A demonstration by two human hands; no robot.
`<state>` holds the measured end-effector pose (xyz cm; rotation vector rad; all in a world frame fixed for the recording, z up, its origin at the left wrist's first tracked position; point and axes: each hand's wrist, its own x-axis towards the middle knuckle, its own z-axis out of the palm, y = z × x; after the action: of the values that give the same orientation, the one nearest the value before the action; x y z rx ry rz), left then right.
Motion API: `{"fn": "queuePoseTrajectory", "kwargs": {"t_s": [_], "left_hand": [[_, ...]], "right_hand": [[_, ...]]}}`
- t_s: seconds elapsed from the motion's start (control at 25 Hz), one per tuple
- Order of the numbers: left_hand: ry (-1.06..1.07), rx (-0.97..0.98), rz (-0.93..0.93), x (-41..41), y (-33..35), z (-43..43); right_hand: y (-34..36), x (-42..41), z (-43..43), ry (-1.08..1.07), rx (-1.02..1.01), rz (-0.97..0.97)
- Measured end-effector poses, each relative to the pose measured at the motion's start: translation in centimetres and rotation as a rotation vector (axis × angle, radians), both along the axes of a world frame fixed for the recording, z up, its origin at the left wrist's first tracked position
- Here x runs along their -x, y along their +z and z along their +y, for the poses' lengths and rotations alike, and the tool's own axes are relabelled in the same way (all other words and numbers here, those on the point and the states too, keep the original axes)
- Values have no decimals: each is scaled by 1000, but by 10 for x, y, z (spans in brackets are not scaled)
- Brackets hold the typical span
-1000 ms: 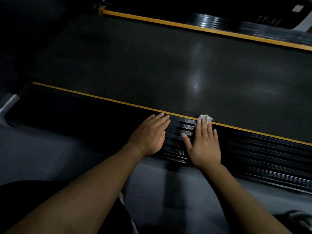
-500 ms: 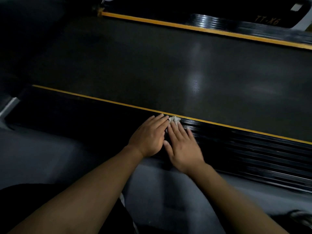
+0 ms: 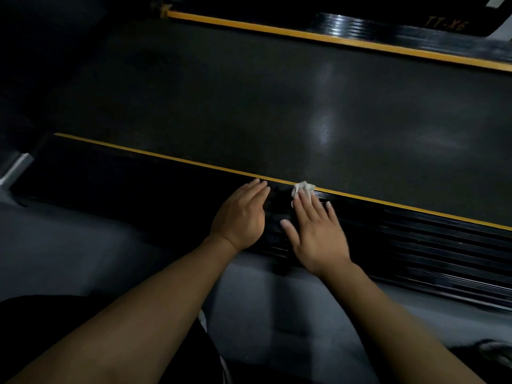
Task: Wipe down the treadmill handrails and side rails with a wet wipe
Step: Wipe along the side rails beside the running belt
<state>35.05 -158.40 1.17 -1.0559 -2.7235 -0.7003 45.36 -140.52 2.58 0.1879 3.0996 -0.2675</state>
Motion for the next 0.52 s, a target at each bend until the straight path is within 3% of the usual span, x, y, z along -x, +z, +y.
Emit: {"fn": "queuePoseTrajectory", "kwargs": {"t_s": [0.2, 0.36, 0.52], "left_hand": [[-45, 9, -35, 4, 2, -4], [-169, 169, 13, 15, 6, -31], [-45, 187, 28, 13, 8, -42]], "right_hand": [[-4, -18, -44, 227, -17, 25], [-7, -27, -38, -104, -27, 81], [-15, -39, -95, 116, 15, 80]]}}
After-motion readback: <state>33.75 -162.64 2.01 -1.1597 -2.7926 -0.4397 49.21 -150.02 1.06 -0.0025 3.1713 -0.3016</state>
